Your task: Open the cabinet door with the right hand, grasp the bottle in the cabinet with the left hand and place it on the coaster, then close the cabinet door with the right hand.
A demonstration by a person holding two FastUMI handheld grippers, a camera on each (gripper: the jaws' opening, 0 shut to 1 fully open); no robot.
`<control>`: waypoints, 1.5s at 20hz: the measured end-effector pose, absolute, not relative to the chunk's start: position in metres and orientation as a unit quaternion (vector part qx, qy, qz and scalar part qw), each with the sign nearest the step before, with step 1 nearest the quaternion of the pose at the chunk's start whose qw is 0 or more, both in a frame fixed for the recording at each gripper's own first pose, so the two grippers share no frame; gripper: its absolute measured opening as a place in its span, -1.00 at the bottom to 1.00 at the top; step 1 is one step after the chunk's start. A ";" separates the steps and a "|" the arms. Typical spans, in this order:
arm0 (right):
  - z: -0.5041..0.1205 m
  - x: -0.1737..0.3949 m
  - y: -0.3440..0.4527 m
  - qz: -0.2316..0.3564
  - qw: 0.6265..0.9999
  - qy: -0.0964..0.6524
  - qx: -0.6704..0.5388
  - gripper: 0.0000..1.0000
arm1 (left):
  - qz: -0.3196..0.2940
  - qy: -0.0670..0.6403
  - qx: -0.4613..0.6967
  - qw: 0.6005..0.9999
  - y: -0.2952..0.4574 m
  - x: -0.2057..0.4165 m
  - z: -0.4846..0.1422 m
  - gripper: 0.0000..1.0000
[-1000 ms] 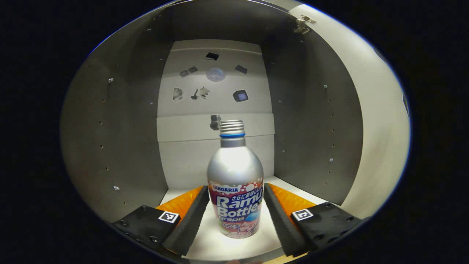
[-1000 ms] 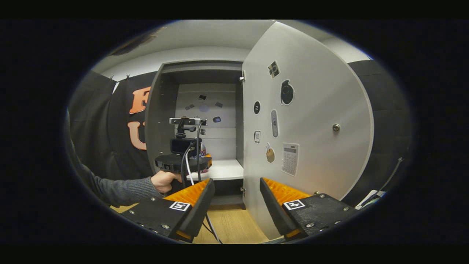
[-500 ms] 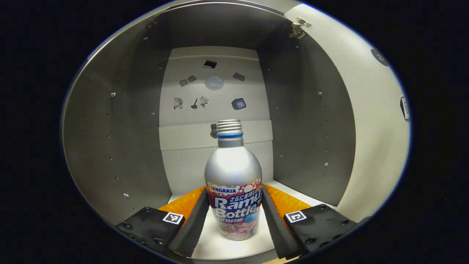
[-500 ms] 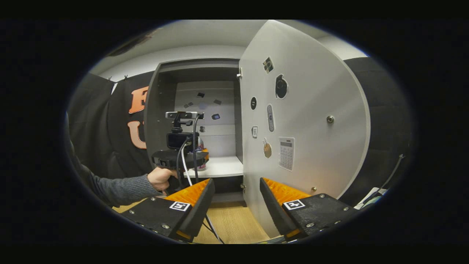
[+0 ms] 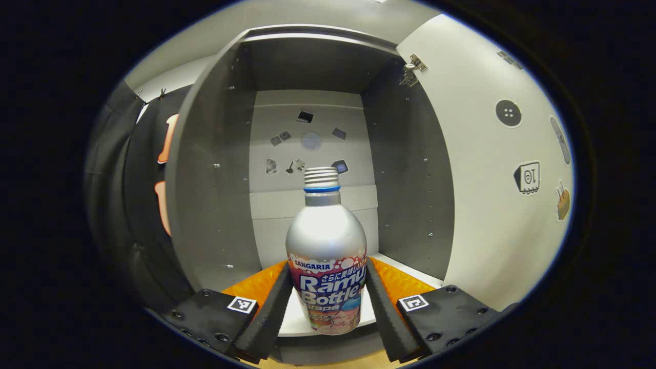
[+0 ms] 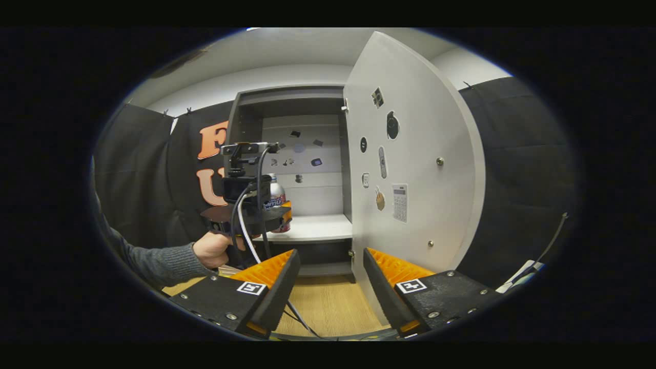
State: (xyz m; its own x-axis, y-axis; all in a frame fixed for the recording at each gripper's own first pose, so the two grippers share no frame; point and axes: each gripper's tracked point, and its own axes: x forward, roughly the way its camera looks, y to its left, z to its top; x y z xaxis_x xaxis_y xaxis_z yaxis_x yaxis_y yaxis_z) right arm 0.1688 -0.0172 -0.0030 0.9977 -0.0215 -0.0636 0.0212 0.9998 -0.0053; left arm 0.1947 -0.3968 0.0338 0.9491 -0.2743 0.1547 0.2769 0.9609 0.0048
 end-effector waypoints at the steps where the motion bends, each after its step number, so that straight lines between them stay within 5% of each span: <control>1: -0.004 0.163 -0.015 -0.006 0.999 0.035 -0.002 0.46 | -0.135 -0.078 -0.005 0.988 -0.390 0.183 0.031 0.71; 15: -0.038 0.092 0.020 0.055 0.996 0.076 0.004 0.45 | -0.091 -0.034 0.010 0.995 -0.305 0.063 -0.061 0.70; 19: -0.055 0.087 0.026 0.068 0.993 0.096 0.010 0.63 | -0.077 -0.005 0.017 0.997 -0.281 0.050 -0.110 0.73; 30: -0.120 0.092 0.040 0.084 0.979 0.185 0.014 0.55 | -0.056 0.068 0.026 0.996 -0.249 0.028 -0.265 0.72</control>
